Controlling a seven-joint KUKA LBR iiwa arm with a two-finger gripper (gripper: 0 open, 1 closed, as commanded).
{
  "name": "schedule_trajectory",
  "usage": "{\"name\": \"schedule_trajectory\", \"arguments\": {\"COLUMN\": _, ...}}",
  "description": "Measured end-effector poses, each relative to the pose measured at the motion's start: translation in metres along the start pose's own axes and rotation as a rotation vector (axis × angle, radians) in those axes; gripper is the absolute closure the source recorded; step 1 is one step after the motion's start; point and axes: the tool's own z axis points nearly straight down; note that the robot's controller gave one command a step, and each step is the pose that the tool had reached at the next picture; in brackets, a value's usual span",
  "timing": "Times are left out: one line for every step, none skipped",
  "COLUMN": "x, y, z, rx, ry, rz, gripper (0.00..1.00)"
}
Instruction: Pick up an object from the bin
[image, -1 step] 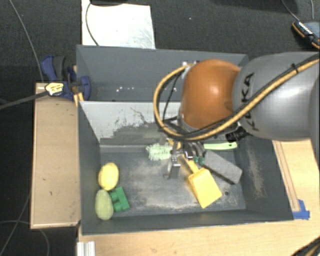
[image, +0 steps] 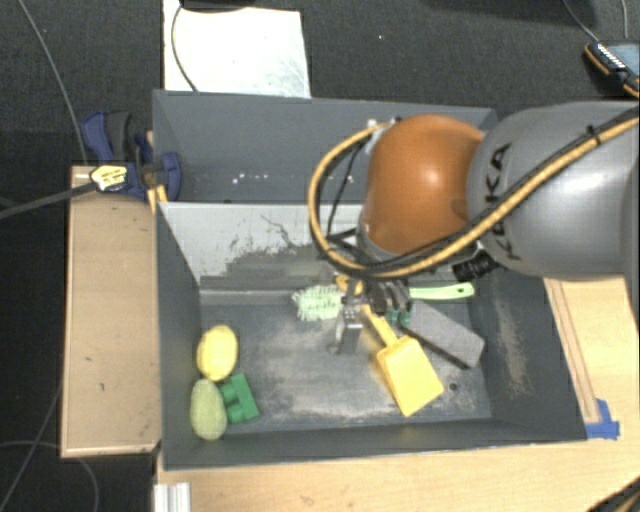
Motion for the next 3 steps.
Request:
{"name": "schedule_trajectory", "arguments": {"x": -0.045, "y": -0.019, "z": 0.128, "rx": 0.0, "ry": 0.001, "rz": -0.057, "gripper": 0.0}}
{"name": "schedule_trajectory", "arguments": {"x": -0.039, "y": 0.007, "z": 0.038, "rx": -0.006, "ry": -0.015, "rz": 0.269, "gripper": 0.0}}
{"name": "schedule_trajectory", "arguments": {"x": -0.044, "y": -0.029, "z": 0.097, "rx": -0.002, "ry": -0.006, "rz": 0.115, "gripper": 0.0}}
